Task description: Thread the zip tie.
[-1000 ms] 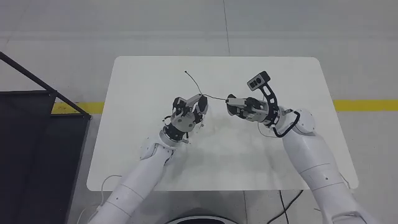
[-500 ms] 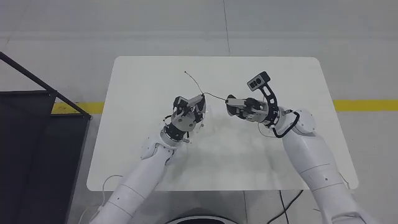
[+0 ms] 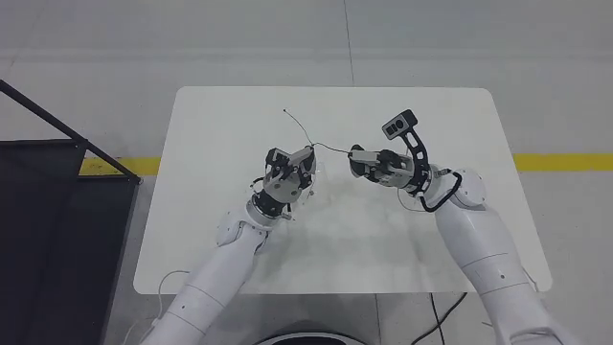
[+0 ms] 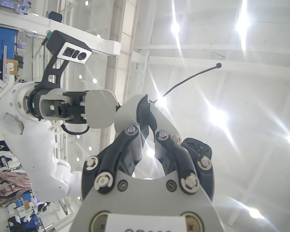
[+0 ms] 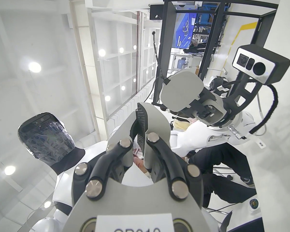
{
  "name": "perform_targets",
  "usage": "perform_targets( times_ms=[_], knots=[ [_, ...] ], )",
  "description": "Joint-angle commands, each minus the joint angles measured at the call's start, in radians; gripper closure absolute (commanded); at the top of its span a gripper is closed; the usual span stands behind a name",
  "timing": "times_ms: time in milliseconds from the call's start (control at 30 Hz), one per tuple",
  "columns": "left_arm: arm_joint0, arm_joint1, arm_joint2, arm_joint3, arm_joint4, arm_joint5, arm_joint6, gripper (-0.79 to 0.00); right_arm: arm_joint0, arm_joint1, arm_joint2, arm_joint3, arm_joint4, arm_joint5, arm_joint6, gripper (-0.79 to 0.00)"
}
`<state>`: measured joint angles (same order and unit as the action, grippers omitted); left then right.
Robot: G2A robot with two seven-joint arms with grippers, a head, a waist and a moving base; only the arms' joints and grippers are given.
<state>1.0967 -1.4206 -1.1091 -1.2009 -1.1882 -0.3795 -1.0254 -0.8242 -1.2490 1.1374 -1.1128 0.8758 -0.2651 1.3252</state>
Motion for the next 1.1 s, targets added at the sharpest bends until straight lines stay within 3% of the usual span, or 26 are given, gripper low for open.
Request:
perform_targets(
  times_ms=[0,300,1067],
  knots=[
    [0.001,0.000,-0.002,0.005,0.019,0.000,-0.003,0.000,-0.003,0.000,0.005,0.000,0.007,-0.003,-0.001,0.000],
    [0.009,0.008,-0.011,0.004,0.163,-0.016,-0.026,0.000,-0.015,-0.004,0.029,0.001,0.063,-0.015,-0.003,0.000],
    [0.100,0.049,-0.081,-0.116,0.423,0.000,-0.050,0.000,-0.010,-0.016,0.070,0.040,0.191,0.022,0.055,0.000]
  ],
)
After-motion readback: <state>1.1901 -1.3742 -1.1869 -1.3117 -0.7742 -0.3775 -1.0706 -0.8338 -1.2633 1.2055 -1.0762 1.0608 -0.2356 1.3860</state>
